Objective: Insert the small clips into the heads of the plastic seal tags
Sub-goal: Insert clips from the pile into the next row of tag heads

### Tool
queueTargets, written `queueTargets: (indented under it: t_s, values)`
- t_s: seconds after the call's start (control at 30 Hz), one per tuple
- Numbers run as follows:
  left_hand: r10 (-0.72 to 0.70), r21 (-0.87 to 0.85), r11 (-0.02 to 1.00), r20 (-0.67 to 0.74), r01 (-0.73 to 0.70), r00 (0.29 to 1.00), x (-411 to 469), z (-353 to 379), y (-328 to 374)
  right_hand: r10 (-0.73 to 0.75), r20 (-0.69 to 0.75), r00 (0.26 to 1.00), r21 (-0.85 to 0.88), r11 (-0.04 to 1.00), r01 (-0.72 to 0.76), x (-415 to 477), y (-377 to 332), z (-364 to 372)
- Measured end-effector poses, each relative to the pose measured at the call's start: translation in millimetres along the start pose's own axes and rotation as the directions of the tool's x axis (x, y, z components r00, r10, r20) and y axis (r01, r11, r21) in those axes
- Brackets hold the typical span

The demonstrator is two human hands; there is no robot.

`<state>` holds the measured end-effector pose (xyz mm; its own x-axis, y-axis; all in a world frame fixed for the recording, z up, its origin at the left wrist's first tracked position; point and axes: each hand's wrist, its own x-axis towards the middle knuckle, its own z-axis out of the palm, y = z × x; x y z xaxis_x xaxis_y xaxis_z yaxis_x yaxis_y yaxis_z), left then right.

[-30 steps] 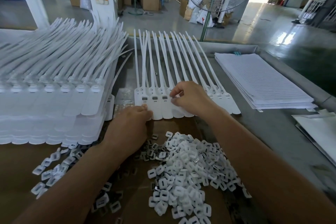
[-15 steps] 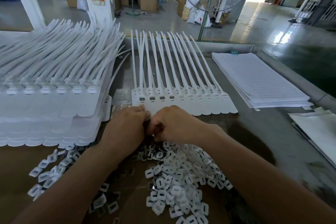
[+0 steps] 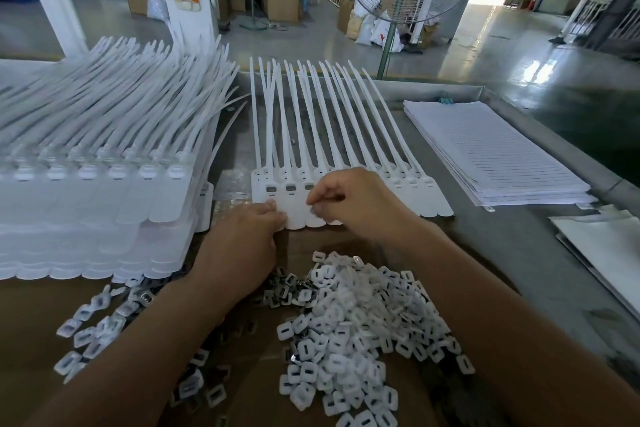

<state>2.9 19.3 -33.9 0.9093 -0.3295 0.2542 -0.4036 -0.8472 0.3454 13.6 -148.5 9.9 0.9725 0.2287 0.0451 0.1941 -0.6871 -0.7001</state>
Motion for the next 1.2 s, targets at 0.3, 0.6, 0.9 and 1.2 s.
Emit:
queueTargets:
  t_s: [0.3,0.6,0.9,1.2]
  values:
    - [0.005,-0.003,1.0,0.011,-0.005,1.0,2,3,-4,0.135,-0.25,0.959,-0.065,0.986,-0.156,30,30,-12]
    - [-0.002,0.026,1.0,0.023,0.001,1.0,3,2,-2,0.214,-0.249,0.945,-0.179,0.948,-0.262,41,44,-11]
    - [-0.014,0.02,1.0,0.02,0.013,1.0,3,3,-2,0.172,-0.212,0.962,-0.271,0.935,-0.227,43,43,-12]
    - [-0.014,0.02,1.0,0.016,0.014,1.0,2,2,-2,0.198,-0.281,0.939,-0.181,0.95,-0.255,46,49,-12]
